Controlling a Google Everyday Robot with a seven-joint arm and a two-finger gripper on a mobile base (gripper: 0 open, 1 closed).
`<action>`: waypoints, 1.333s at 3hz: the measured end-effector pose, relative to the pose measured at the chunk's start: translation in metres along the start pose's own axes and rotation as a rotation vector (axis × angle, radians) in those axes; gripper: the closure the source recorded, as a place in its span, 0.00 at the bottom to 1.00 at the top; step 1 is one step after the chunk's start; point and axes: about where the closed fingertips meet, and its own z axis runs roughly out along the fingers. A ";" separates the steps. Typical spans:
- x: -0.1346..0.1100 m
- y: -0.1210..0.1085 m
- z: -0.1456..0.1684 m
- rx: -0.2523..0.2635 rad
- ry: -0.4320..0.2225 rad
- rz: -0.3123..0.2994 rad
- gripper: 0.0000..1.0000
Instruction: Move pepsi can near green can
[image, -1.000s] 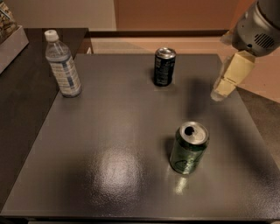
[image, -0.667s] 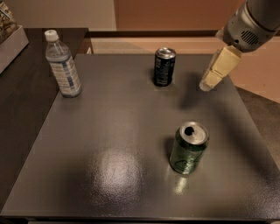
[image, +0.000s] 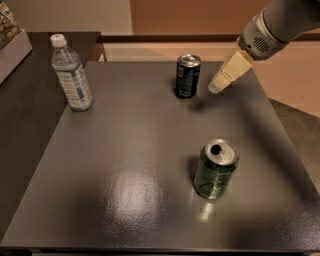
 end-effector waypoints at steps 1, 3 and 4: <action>-0.007 -0.007 0.016 -0.005 -0.037 0.040 0.00; -0.053 0.006 0.068 -0.075 -0.120 0.069 0.00; -0.063 0.006 0.080 -0.077 -0.136 0.070 0.00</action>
Offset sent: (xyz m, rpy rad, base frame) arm 0.0614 0.0922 -0.0334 0.1871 -0.0009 0.0071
